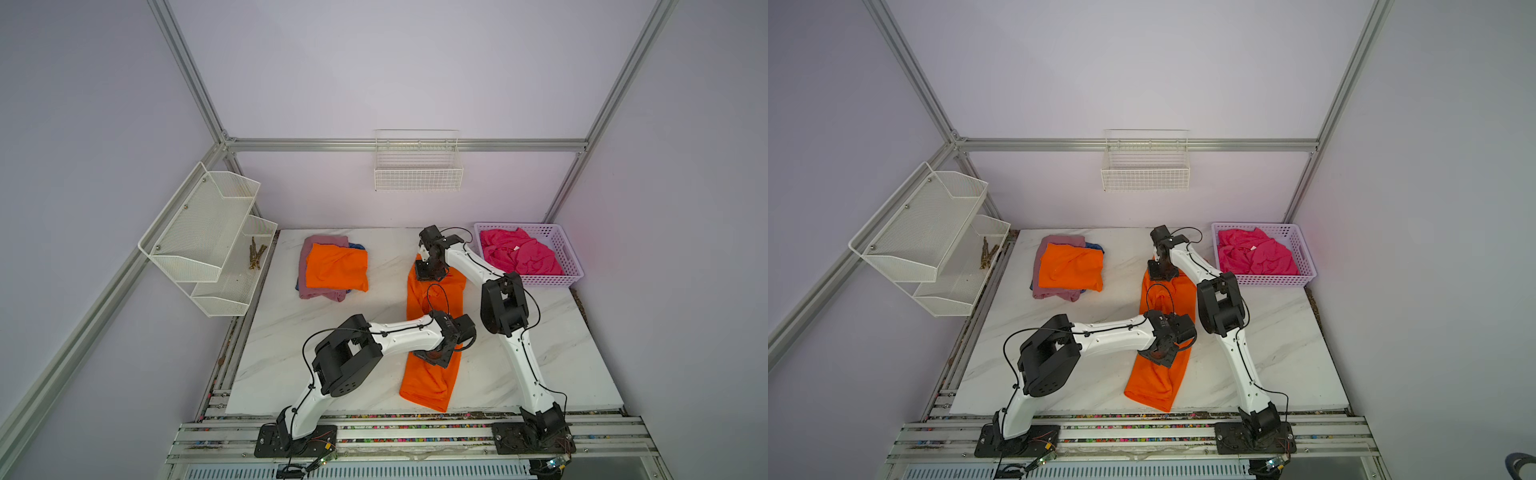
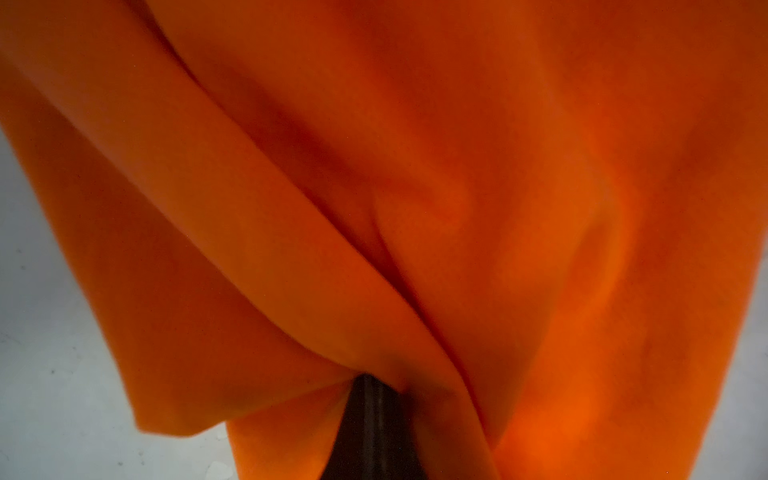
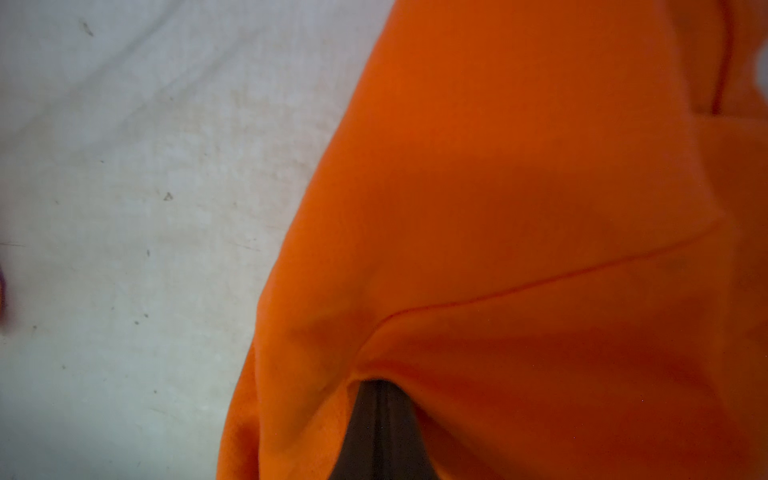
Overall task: Fold and stack t-shirts
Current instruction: Adjust the T-shirt at the center of the board.
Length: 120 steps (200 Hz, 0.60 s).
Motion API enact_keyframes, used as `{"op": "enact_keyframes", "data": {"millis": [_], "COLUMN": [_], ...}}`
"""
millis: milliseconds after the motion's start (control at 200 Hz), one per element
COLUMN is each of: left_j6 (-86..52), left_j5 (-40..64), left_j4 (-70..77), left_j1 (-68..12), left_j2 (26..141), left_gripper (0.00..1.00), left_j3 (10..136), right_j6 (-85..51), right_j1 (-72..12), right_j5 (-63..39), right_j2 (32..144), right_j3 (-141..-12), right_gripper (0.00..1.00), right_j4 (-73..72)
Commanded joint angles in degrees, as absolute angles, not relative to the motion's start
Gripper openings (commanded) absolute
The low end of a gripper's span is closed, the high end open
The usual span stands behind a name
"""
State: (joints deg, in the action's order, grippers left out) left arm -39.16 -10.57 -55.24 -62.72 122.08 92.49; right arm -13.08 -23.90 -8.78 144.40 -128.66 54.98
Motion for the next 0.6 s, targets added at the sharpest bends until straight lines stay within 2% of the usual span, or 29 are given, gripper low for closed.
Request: {"op": "enact_keyframes", "data": {"millis": [0, 130, 440, 595], "left_j6": [-38.47, -40.72, -44.84, -48.3], "left_j5": [-4.75, -3.21, 1.1, -0.03], "left_j4": [-53.46, -54.81, -57.33, -59.78], "left_j1": [-63.19, -64.28, -66.65, -67.02], "left_j2": [123.83, 124.86, 125.95, 123.85], "left_gripper": [0.0, 0.0, 0.0, 0.0], "left_j3": [92.85, 94.02, 96.81, 95.66], "right_j6": [-12.13, -11.88, -10.55, -10.29], "right_j1": [-25.29, -25.31, -27.16, -27.77], "right_j5": [-10.25, -10.4, -12.79, -12.74], "right_j2": [151.0, 152.27, 153.93, 153.66], "right_j3": [-129.86, -133.97, -134.99, -135.18], "right_gripper": [0.0, 0.0, 0.0, 0.0], "right_j4": [58.82, 59.16, 58.63, 58.66]}}
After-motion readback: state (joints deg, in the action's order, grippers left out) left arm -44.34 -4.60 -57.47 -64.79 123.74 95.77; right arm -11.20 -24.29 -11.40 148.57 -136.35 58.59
